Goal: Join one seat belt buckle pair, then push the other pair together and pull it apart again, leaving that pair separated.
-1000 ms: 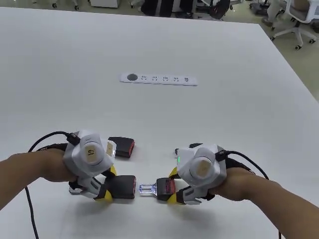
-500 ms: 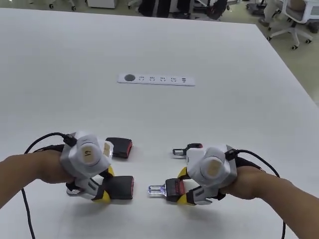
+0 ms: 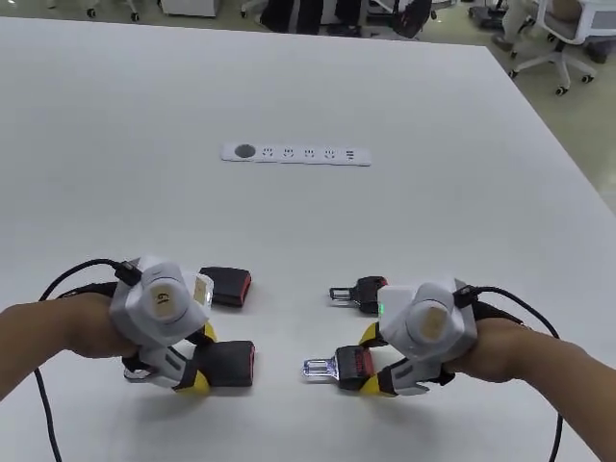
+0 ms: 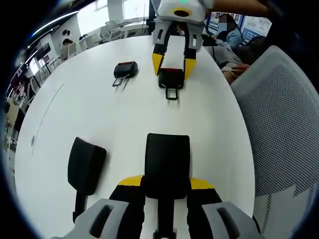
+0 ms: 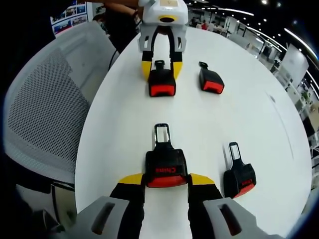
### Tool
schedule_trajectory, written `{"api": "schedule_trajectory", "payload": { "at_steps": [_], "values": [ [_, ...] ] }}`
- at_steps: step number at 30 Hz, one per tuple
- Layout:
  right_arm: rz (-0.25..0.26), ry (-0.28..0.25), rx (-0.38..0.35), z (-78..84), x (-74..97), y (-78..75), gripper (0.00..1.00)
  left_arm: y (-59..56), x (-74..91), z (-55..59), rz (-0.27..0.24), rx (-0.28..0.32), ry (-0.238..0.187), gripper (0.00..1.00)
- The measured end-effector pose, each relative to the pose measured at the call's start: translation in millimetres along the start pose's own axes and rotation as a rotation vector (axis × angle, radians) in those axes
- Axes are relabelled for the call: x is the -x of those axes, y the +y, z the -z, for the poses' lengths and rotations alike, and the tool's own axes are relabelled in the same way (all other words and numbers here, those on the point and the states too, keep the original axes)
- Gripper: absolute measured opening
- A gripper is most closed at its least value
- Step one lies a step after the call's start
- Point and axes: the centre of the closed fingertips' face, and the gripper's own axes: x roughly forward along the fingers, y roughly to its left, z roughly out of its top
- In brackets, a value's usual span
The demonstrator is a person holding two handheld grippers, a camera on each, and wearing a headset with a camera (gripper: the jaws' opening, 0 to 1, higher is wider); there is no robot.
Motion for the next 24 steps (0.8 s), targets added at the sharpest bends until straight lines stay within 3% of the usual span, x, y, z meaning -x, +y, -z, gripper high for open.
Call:
{"api": "schedule_trajectory", "payload": {
  "at_steps": [18, 24],
  "values": [
    [0.011, 0.027, -0.024, 29.0, 15.0, -5.0, 0.29, -1.6, 1.0, -1.9, 0.005, 0.001, -0.010, 0.32],
    [0.011, 0.026, -0.031, 30.9, 17.1, -2.6, 0.30, -4.5, 2.2, -5.0, 0.001, -0.005, -0.007, 0.33]
  ]
}}
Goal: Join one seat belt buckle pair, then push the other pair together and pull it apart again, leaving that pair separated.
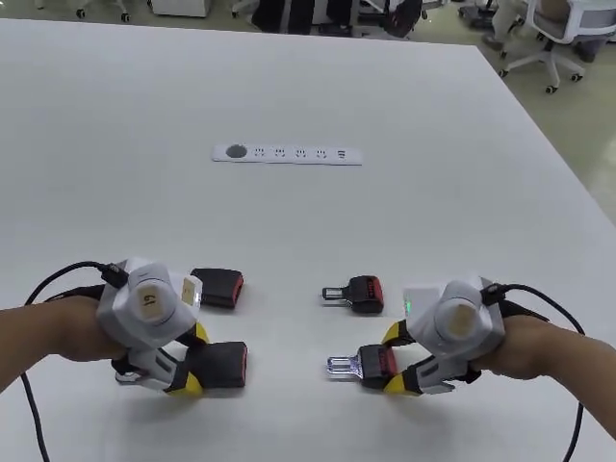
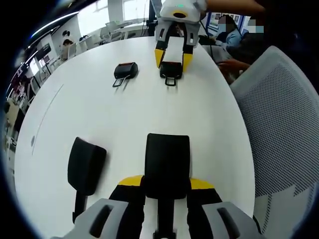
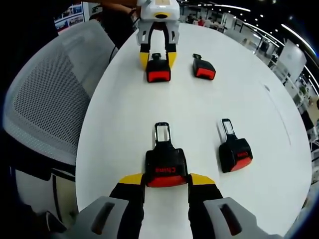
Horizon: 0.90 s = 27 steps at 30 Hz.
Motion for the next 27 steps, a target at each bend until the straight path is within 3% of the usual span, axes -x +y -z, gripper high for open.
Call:
{"api": "schedule_trajectory", "payload": {
  "at_steps": [7, 17, 27],
  "values": [
    [0.011, 0.018, 0.034, 0.0, -2.5, 2.4, 0.31, 0.2, 0.2, 0.2, 0.000, -0.003, -0.011, 0.33],
    [0.022, -0.007, 0.037, 0.6, -1.8, 0.0, 0.40, -0.1, 1.7, 0.4, -0.012, 0.001, -0.010, 0.35],
    [0.018, -0.012, 0.025, -0.2, 11.3, -3.1, 0.44, 8.7, 21.6, 1.3, -0.048, 0.041, -0.047, 0.38]
  ]
}}
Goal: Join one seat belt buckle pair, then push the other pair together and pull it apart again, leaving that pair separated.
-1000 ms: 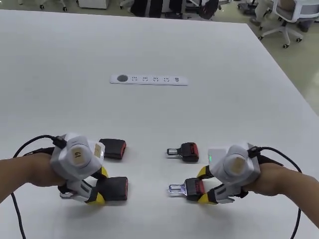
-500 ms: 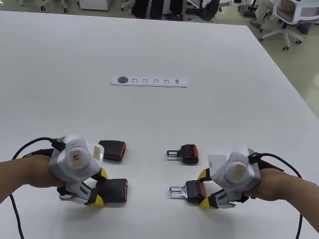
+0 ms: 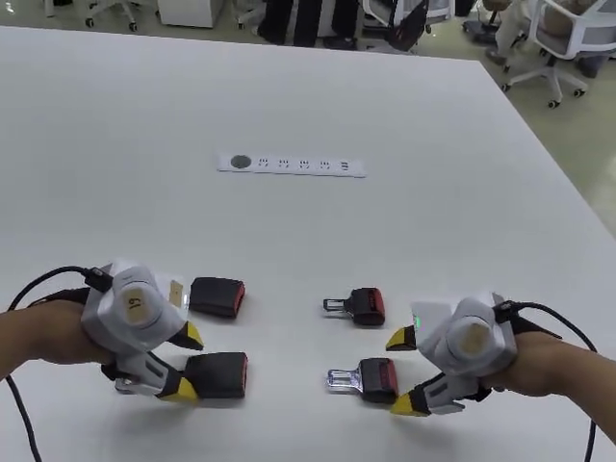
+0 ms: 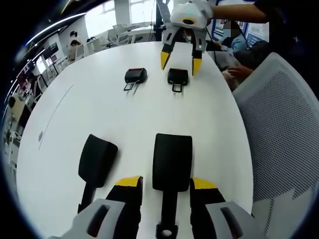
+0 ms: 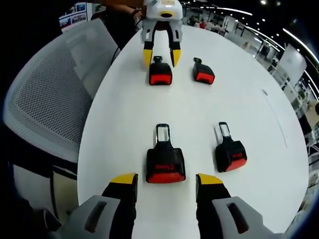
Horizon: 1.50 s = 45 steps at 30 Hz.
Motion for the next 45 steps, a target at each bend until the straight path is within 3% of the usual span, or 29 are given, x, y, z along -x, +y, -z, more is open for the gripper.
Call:
{"api": "schedule_trajectory", "payload": {
  "at_steps": [7, 15, 26, 36, 45],
  "values": [
    [0.019, -0.009, -0.019, -0.6, 13.5, -10.2, 0.46, 7.6, 13.4, 1.8, -0.019, 0.013, -0.011, 0.41],
    [0.048, -0.026, -0.045, 0.2, 24.6, -24.6, 0.49, 13.2, 29.0, -5.6, -0.032, 0.044, -0.047, 0.42],
    [0.087, -0.064, -0.075, -3.1, 29.2, -45.3, 0.50, 42.6, 31.4, -9.2, -0.075, 0.084, -0.093, 0.42],
    [0.125, -0.122, -0.074, -4.8, 29.6, -74.5, 0.49, 75.8, 25.6, -1.6, -0.112, 0.107, -0.096, 0.41],
    [0.120, -0.146, -0.069, -9.7, 23.1, -84.6, 0.46, 94.3, 18.1, -3.9, -0.124, 0.108, -0.086, 0.41]
  ]
}}
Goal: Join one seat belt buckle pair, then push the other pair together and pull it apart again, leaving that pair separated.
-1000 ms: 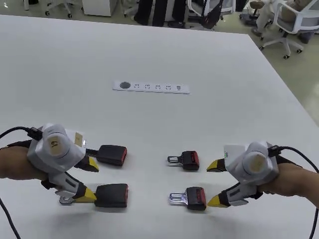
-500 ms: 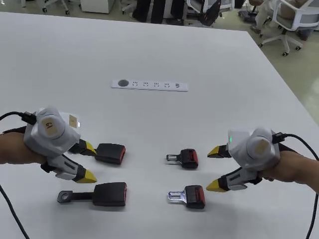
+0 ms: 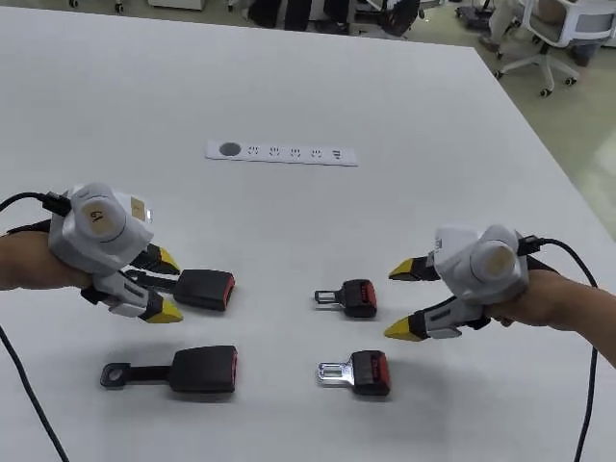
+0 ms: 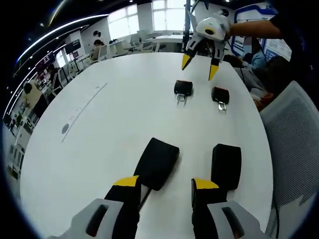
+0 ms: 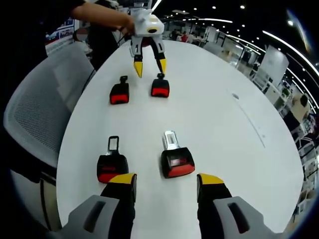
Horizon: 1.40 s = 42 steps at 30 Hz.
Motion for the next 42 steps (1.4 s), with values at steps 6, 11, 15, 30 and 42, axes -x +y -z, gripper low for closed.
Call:
{"api": "schedule_trajectory", "payload": {
  "at_steps": [6, 11, 15, 30, 42],
  "values": [
    [-0.012, -0.004, -0.002, -1.2, -8.8, -7.4, 0.44, 8.5, -6.4, -6.0, 0.004, -0.023, 0.015, 0.41],
    [-0.015, -0.004, -0.016, -4.1, -15.2, -12.6, 0.42, 16.7, -14.1, -3.1, 0.021, -0.046, 0.040, 0.40],
    [-0.017, -0.007, -0.033, -6.2, -23.7, -18.2, 0.40, 17.2, -20.3, -0.5, 0.046, -0.071, 0.071, 0.37],
    [-0.072, 0.066, -0.015, 5.3, -43.2, -14.7, 0.36, 18.3, -33.6, 5.6, 0.104, -0.131, 0.156, 0.34],
    [-0.066, 0.070, -0.029, 7.6, -50.3, -17.1, 0.32, 18.9, -35.0, 8.4, 0.111, -0.101, 0.180, 0.33]
  ]
}}
